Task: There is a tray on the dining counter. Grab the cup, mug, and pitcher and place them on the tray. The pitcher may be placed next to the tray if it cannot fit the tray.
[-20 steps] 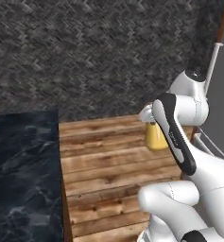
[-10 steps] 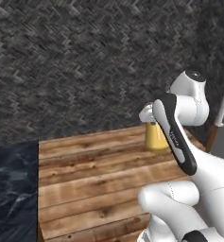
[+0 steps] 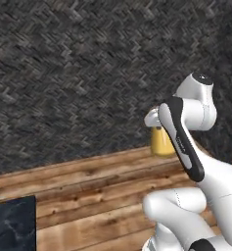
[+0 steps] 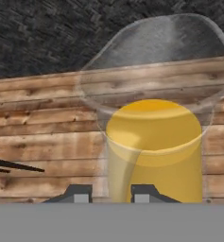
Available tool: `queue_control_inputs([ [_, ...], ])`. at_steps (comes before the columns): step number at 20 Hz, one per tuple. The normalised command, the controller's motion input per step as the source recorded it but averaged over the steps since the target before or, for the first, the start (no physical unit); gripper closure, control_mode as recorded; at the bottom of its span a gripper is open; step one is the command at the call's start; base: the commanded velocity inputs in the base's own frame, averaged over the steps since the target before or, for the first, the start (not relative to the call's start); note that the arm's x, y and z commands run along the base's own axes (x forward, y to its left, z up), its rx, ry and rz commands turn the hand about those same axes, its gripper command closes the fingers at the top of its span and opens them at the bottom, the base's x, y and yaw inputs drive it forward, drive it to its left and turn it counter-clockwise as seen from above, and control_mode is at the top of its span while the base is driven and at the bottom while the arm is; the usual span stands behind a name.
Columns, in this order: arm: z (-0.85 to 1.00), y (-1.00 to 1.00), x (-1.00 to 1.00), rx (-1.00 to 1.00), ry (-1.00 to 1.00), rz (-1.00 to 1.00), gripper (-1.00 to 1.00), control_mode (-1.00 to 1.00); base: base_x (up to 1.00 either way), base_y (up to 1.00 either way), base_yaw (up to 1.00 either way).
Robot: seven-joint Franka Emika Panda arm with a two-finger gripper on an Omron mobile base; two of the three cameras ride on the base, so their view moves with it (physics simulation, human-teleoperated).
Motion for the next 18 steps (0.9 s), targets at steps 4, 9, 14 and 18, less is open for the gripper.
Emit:
queue_control_inputs([
  [4,0.0,0.0,0.0,0.0,0.0,0.0,1.0,1.0,1.0,0.3,0.0],
  [9,0.0,0.0,0.0,0.0,0.0,0.0,1.0,1.0,1.0,0.2,0.05],
  [14,0.0,0.0,0.0,0.0,0.0,0.0,1.0,1.0,1.0,0.04,0.52],
  [18,0.0,0.0,0.0,0.0,0.0,0.0,1.0,1.0,0.74,-0.05,0.86],
])
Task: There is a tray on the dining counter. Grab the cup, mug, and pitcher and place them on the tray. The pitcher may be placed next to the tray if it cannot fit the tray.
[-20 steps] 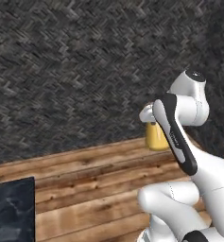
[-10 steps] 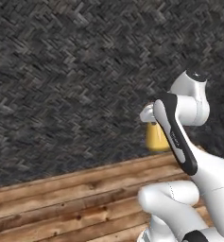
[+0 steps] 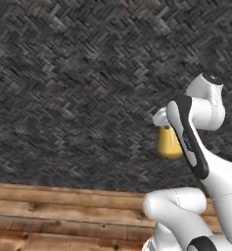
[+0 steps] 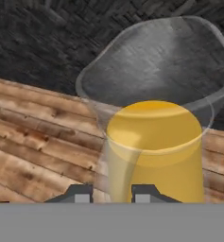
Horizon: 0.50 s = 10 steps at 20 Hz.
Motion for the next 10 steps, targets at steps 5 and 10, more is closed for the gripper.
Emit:
queue_control_inputs([
  [5,0.0,0.0,0.0,0.0,0.0,0.0,1.0,1.0,0.64,-0.03,0.88],
  [10,0.0,0.0,0.0,0.0,0.0,0.0,1.0,1.0,0.7,-0.03,0.85],
])
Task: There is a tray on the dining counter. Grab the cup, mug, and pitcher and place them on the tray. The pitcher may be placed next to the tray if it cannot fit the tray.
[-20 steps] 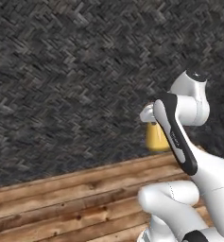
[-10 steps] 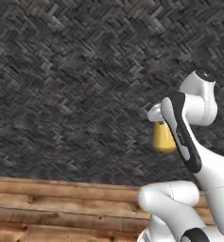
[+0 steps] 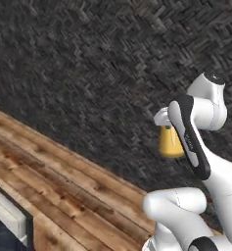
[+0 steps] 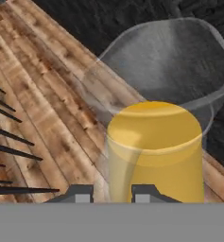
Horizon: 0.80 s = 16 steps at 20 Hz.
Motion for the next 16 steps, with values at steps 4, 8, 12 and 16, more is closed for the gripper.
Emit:
queue_control_inputs([
  [4,0.0,0.0,0.0,0.0,0.0,0.0,1.0,1.0,0.73,-0.03,0.84],
  [8,0.0,0.0,0.0,0.0,0.0,0.0,1.0,1.0,0.76,-0.06,0.83],
  [12,0.0,0.0,0.0,0.0,0.0,0.0,1.0,1.0,0.65,-0.37,0.75],
  [16,0.0,0.0,0.0,0.0,0.0,0.0,1.0,1.0,0.49,-0.81,0.61],
])
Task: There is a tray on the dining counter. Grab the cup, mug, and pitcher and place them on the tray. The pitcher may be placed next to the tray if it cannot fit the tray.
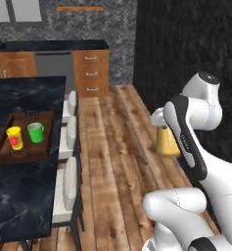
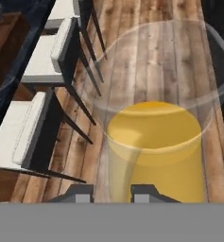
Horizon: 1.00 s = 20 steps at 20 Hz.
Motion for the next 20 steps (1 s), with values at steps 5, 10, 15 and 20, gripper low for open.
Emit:
queue_control_inputs([
  [5,0.0,0.0,0.0,0.0,0.0,0.0,1.0,1.0,0.38,-0.99,0.54],
  [10,0.0,0.0,0.0,0.0,0.0,0.0,1.0,1.0,0.59,-0.62,0.67],
  [15,0.0,0.0,0.0,0.0,0.0,0.0,1.0,1.0,0.71,-0.29,0.8],
  [20,0.0,0.0,0.0,0.0,0.0,0.0,1.0,1.0,0.68,-0.42,0.75],
])
